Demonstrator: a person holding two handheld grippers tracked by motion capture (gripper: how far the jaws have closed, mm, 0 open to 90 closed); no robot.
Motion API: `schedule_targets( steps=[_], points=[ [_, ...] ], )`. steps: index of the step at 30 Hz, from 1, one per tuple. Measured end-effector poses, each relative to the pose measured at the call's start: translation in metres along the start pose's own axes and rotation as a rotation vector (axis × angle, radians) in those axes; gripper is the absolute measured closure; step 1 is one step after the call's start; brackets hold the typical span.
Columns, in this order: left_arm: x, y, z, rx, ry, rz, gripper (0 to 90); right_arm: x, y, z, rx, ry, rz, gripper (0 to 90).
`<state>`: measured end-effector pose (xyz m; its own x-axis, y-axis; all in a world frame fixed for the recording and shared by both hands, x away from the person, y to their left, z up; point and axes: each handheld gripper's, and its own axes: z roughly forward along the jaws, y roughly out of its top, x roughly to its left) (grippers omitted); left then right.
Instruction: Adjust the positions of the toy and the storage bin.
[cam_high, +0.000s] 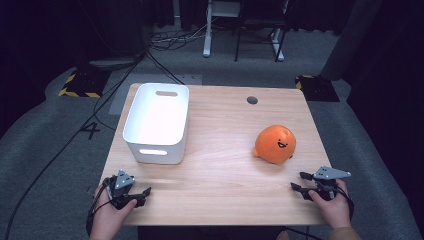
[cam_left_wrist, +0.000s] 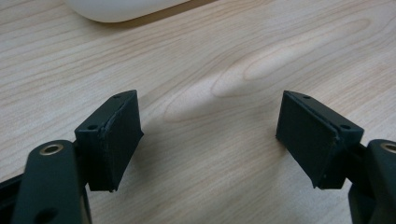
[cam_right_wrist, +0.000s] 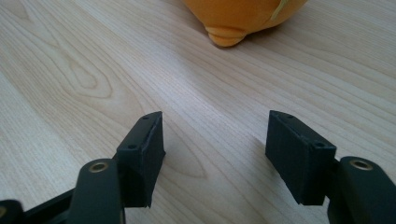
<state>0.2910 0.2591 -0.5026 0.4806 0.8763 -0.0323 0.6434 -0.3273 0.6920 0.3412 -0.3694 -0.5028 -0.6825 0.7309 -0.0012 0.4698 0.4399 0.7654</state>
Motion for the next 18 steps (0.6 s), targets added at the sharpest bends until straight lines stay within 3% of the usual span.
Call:
schedule_targets(
  steps=[7, 8, 13, 18],
  points=[
    [-0.001, 0.008, -0.002, 0.000, -0.039, -0.015, 28.3, 0.001, 0.000, -0.001, 0.001, -0.009, 0.008, 37.8],
    [-0.001, 0.011, -0.005, -0.002, -0.029, -0.007, 28.4, 0.001, 0.000, -0.001, 0.001, -0.009, 0.007, 37.8],
    [-0.002, 0.028, -0.018, -0.060, -0.054, -0.007, 29.4, 0.001, 0.000, -0.001, 0.000, -0.008, 0.009, 37.8],
    [0.000, 0.038, -0.028, -0.075, -0.062, 0.003, 29.3, 0.001, 0.000, 0.000, -0.001, -0.006, 0.008, 37.9]
  ],
)
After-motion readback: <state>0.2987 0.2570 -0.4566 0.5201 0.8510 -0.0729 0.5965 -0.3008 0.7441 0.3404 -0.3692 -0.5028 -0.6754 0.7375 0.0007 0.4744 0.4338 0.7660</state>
